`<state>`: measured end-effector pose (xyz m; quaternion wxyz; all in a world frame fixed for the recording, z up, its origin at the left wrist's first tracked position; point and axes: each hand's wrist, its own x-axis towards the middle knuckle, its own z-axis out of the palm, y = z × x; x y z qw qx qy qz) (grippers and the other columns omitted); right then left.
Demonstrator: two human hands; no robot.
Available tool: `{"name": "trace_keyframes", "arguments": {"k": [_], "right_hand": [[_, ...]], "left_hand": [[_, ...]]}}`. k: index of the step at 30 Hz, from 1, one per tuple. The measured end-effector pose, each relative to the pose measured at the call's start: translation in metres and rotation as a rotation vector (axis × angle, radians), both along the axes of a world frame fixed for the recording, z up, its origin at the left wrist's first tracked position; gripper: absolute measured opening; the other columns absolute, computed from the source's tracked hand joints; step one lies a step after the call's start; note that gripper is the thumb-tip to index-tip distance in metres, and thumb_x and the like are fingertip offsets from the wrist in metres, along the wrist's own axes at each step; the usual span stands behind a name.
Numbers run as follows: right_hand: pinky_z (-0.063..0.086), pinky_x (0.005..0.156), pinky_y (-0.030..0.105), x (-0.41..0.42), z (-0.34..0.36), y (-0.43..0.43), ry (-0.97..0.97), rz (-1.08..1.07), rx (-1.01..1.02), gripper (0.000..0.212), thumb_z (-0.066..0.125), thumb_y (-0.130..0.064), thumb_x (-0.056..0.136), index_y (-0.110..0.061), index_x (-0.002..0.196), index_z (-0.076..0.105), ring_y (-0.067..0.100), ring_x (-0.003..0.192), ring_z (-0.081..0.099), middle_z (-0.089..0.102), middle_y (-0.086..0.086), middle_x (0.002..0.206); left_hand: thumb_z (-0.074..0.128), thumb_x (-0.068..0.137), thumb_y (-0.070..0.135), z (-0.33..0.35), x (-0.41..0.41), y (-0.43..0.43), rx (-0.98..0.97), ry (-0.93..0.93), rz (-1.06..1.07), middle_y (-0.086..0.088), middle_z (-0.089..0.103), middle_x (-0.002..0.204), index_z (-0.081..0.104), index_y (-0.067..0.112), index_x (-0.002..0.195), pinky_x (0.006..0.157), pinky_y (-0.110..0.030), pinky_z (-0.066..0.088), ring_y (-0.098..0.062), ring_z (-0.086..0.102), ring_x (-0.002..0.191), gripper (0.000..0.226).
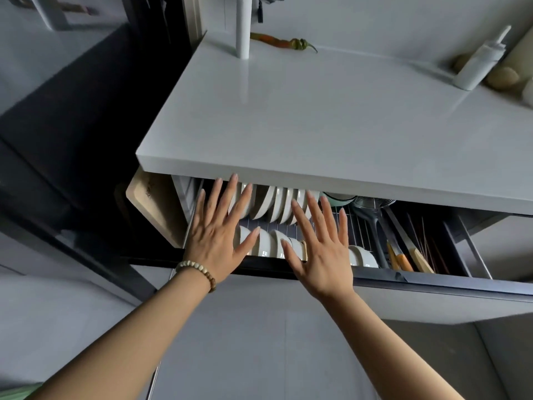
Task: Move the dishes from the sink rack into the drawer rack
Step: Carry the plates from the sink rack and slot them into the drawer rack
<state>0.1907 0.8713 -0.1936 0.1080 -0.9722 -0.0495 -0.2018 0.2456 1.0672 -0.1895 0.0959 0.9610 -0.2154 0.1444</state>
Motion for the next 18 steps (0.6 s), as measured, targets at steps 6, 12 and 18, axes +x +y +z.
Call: {"name": "trace_keyframes", "arguments": {"k": [6, 12, 18], "right_hand": [[0.002, 0.12, 0.048, 0.048, 0.001, -0.01, -0.033, -0.037, -0.045, 0.073, 0.034, -0.062, 0.092, -0.021, 0.151, 0.022, 0.026, 0.148, 0.004, 0.014, 0.005, 0.16], [-0.001, 0.12, 0.048, 0.077, 0.003, -0.032, 0.032, 0.031, -0.062, 0.112, 0.042, -0.084, 0.07, -0.013, 0.152, 0.017, 0.024, 0.148, 0.005, 0.014, 0.006, 0.16], [0.002, 0.12, 0.048, 0.079, 0.0, -0.032, 0.009, 0.018, -0.09, 0.108, 0.046, -0.082, 0.071, -0.015, 0.152, 0.019, 0.023, 0.148, 0.008, 0.016, 0.002, 0.159]], "left_hand": [[0.007, 0.092, 0.061, 0.003, 0.044, -0.013, 0.032, -0.06, 0.057, -0.005, 0.005, 0.158, 0.002, 0.021, 0.15, 0.116, -0.041, -0.006, -0.022, 0.002, 0.145, 0.071], [0.006, 0.091, 0.064, 0.001, 0.075, -0.02, 0.01, -0.042, 0.063, -0.003, 0.022, 0.155, 0.017, 0.019, 0.148, 0.116, -0.039, -0.008, -0.023, 0.011, 0.144, 0.073], [0.012, 0.091, 0.064, 0.002, 0.075, -0.022, -0.012, -0.079, 0.054, -0.003, 0.031, 0.152, 0.03, 0.019, 0.146, 0.117, -0.044, 0.003, -0.025, 0.02, 0.143, 0.073]]}}
